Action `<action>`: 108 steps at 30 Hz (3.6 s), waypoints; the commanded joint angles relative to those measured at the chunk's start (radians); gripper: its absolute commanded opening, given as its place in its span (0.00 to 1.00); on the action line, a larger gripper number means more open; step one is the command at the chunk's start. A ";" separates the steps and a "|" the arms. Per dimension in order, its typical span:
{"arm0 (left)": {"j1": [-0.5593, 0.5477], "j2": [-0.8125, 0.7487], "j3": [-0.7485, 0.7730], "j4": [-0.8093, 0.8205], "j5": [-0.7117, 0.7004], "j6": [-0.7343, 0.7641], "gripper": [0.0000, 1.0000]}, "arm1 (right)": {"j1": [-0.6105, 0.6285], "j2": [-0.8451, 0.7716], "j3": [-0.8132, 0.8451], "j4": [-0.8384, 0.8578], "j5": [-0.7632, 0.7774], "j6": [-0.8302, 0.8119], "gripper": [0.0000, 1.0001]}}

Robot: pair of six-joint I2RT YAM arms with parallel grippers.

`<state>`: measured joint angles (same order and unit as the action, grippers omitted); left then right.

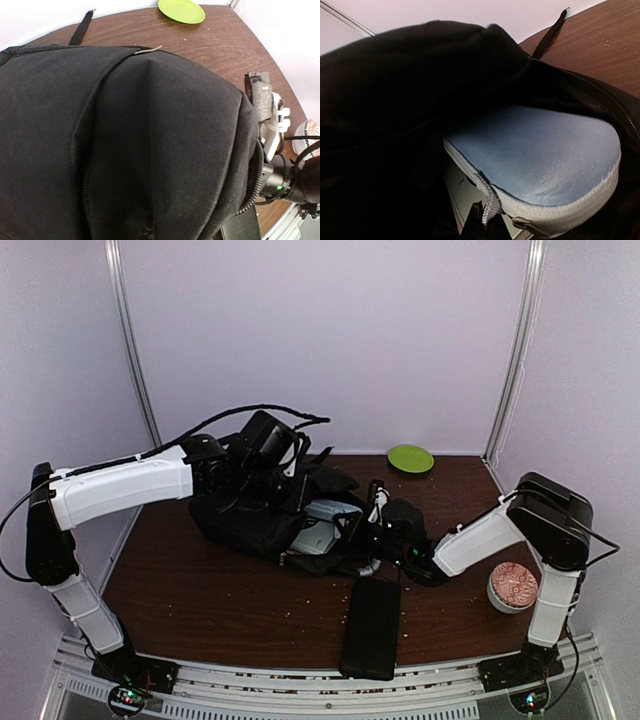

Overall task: Pack the student bag
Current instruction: Place the stationery in the student bag, then pick up the personal item from the center of the board.

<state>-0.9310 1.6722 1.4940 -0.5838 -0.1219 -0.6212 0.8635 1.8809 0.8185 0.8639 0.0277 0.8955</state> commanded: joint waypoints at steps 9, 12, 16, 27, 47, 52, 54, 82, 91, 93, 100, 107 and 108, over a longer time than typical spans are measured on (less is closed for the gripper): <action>-0.007 -0.055 -0.016 0.229 0.169 -0.030 0.00 | -0.012 0.128 0.206 -0.170 0.057 -0.015 0.00; -0.007 -0.062 -0.041 0.255 0.191 -0.040 0.00 | -0.013 0.168 0.289 -0.202 0.048 -0.006 0.00; -0.007 -0.065 -0.070 0.287 0.218 -0.053 0.00 | -0.013 0.232 0.390 -0.228 -0.032 0.007 0.00; 0.023 -0.095 -0.129 0.290 0.125 -0.060 0.00 | -0.010 0.050 0.256 -0.171 -0.238 -0.042 0.68; 0.209 -0.260 -0.268 0.158 -0.153 -0.025 0.00 | -0.006 -0.444 0.035 -0.629 -0.461 -0.212 0.93; 0.257 -0.343 -0.357 0.102 -0.209 -0.025 0.00 | -0.015 -0.595 -0.070 -0.710 -0.293 -0.251 0.92; 0.269 -0.378 -0.400 0.088 -0.229 -0.032 0.00 | -0.027 -0.628 -0.111 -0.715 -0.242 -0.246 0.91; 0.155 -0.301 -0.642 0.372 -0.015 -0.106 0.00 | 0.156 -0.741 -0.355 -1.015 -0.092 0.061 0.88; 0.097 -0.265 -0.598 0.357 -0.040 -0.065 0.63 | 0.172 -0.797 -0.392 -1.033 -0.044 0.143 0.88; 0.066 -0.328 -0.613 0.317 -0.069 -0.059 0.83 | 0.173 -0.814 -0.399 -1.041 -0.036 0.146 0.88; -0.174 -0.467 -0.661 0.223 -0.156 -0.167 0.98 | 0.176 -0.823 -0.437 -1.015 -0.062 0.165 0.88; -0.339 -0.201 -0.583 0.418 0.012 -0.213 0.84 | 0.189 -0.806 -0.482 -0.927 -0.092 0.210 0.87; -0.338 -0.151 -0.562 0.449 0.049 -0.206 0.81 | 0.191 -0.800 -0.489 -0.910 -0.093 0.217 0.87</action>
<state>-1.2560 1.3708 0.8715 -0.2657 -0.1844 -0.8074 1.0435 1.0672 0.3527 -0.1249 -0.0559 1.0782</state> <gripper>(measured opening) 0.854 0.870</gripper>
